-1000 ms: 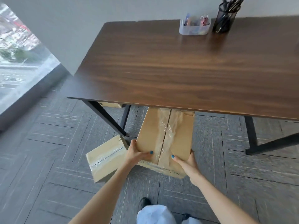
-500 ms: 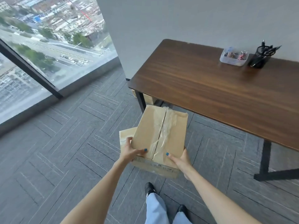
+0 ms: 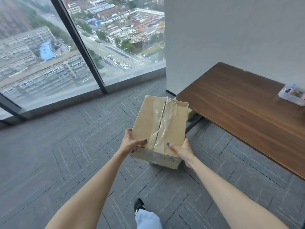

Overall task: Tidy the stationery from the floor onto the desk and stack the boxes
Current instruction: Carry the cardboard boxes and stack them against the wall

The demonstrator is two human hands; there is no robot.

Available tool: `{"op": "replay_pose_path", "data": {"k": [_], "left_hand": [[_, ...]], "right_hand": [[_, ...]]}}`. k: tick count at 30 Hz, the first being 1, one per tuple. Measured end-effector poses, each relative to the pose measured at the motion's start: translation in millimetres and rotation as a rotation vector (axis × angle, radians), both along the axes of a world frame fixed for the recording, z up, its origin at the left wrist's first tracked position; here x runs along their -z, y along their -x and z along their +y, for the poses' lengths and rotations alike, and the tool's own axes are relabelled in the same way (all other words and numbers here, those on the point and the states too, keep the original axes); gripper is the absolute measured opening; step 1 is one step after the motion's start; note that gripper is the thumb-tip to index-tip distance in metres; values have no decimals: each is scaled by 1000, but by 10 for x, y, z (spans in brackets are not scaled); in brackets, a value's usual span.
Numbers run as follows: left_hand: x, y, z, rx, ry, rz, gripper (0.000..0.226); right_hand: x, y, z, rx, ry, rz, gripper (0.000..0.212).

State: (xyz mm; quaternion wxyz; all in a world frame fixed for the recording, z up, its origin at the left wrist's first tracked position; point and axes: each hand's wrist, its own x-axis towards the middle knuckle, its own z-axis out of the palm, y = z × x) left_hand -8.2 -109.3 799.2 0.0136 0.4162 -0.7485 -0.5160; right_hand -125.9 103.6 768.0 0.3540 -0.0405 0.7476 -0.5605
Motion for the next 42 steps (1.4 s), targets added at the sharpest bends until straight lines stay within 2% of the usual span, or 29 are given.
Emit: {"op": "replay_pose_path", "data": {"k": [5,11,14,18,25,33,38,42], "left_hand": [[-333,11,-882,-65,21,93,83],[-644,111,-2198,-97,25,180,84],[-741,204,-2868,-95,26,212,84],[-823,340,-3591,-82,64,235,83],[-808,927,-4409,-40,47,269,83],[-725,2089,-5209,33,84,243,87],[-729,2875,-5546,89,98,190,100],[-680,3539,-5672,165,88,180,99]], "right_hand": [[-383,214,-959,-57,38,40,92],[-699,444,-2346,-88,82,112,109],[-821,506,-3001,-66,123,125,93],[-881,612,-3670,-35,150,164,89],[-946,1133,-4419,-5,139,158,91],[-839,2242,-5159,80,176,152,88],[-786,2858,-5394,161,213,94,87],[-755,3295,-5456,245,209,95,82]]}}
